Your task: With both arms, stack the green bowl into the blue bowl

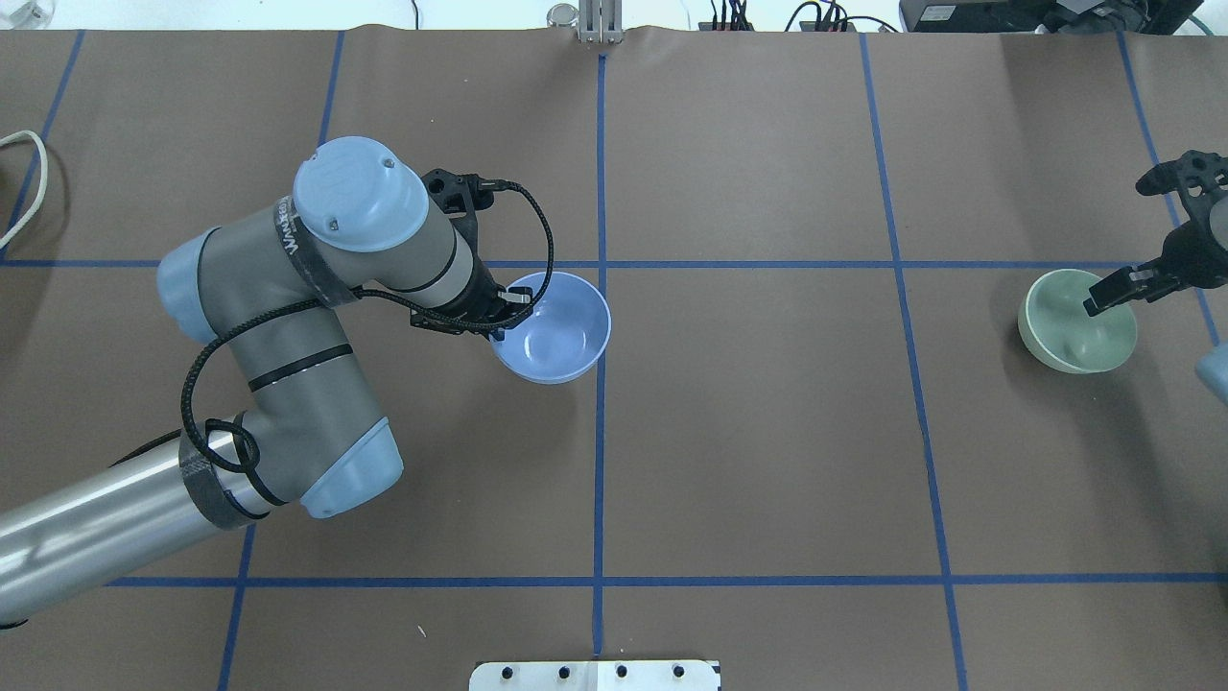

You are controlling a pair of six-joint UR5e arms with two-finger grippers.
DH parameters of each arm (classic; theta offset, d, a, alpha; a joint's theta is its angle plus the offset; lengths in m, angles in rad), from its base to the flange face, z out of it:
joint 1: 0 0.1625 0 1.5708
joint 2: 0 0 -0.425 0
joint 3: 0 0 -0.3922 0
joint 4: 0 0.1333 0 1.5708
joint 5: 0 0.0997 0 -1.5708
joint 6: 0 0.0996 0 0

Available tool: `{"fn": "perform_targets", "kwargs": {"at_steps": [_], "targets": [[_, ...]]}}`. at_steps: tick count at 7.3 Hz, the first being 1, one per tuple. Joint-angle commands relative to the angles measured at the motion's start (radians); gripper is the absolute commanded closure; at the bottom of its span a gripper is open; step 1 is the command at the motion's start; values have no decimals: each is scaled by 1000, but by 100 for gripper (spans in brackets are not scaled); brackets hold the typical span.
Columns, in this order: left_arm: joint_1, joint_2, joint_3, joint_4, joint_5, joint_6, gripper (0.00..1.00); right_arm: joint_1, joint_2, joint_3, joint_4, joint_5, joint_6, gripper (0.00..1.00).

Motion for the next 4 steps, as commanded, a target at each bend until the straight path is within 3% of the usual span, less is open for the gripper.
{"fn": "perform_targets", "kwargs": {"at_steps": [1, 3, 4], "targets": [[16, -1, 2, -1, 22, -2, 100, -5, 1, -4, 2, 3, 5, 58], [18, -1, 2, -4, 22, -7, 100, -5, 3, 0, 0, 11, 25, 100], [19, -4, 11, -12, 22, -7, 100, -3, 3, 5, 5, 14, 41, 100]]}}
